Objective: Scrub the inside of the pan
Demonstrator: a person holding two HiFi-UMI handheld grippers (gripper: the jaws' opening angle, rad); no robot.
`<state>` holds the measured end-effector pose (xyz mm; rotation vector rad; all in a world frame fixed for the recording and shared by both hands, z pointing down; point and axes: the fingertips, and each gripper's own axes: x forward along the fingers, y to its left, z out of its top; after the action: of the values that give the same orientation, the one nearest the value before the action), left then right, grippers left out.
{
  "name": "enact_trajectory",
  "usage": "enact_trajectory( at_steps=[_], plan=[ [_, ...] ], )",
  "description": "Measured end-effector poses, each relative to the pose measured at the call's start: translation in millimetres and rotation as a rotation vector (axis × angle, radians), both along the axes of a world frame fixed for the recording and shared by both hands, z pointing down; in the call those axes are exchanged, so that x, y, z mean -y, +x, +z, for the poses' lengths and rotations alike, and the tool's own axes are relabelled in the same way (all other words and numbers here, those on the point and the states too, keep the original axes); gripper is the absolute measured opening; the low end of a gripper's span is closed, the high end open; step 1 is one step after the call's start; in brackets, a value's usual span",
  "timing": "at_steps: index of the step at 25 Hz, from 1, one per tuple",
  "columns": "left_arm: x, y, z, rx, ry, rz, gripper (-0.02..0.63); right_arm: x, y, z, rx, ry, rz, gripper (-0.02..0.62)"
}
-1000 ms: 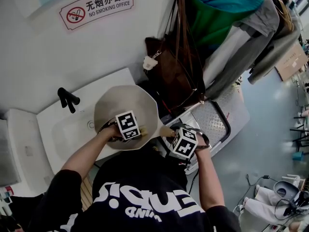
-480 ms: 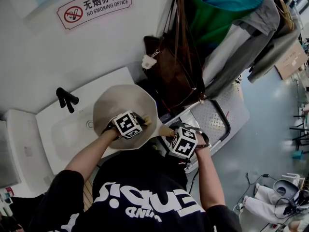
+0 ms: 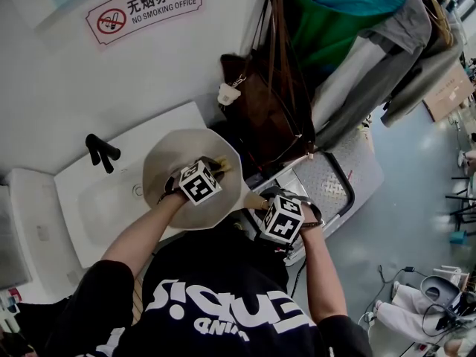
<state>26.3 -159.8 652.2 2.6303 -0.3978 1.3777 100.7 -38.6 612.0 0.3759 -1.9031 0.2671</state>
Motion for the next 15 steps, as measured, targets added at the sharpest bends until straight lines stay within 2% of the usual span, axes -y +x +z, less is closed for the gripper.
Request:
enact_trajectory(
  at_steps=[7,15],
  plan=[
    [26.8,-21.3,10.6,0.153,0.141,0.035,0.064,-0.4,-0.5,0.2,0.005,0.009,0.007,0.163],
    [49.0,-54.7,18.9,0.298,0.172,0.029,0.066,-2.1,-2.9,-0.3,0.015,0.008,0.018,0.163]
  ],
)
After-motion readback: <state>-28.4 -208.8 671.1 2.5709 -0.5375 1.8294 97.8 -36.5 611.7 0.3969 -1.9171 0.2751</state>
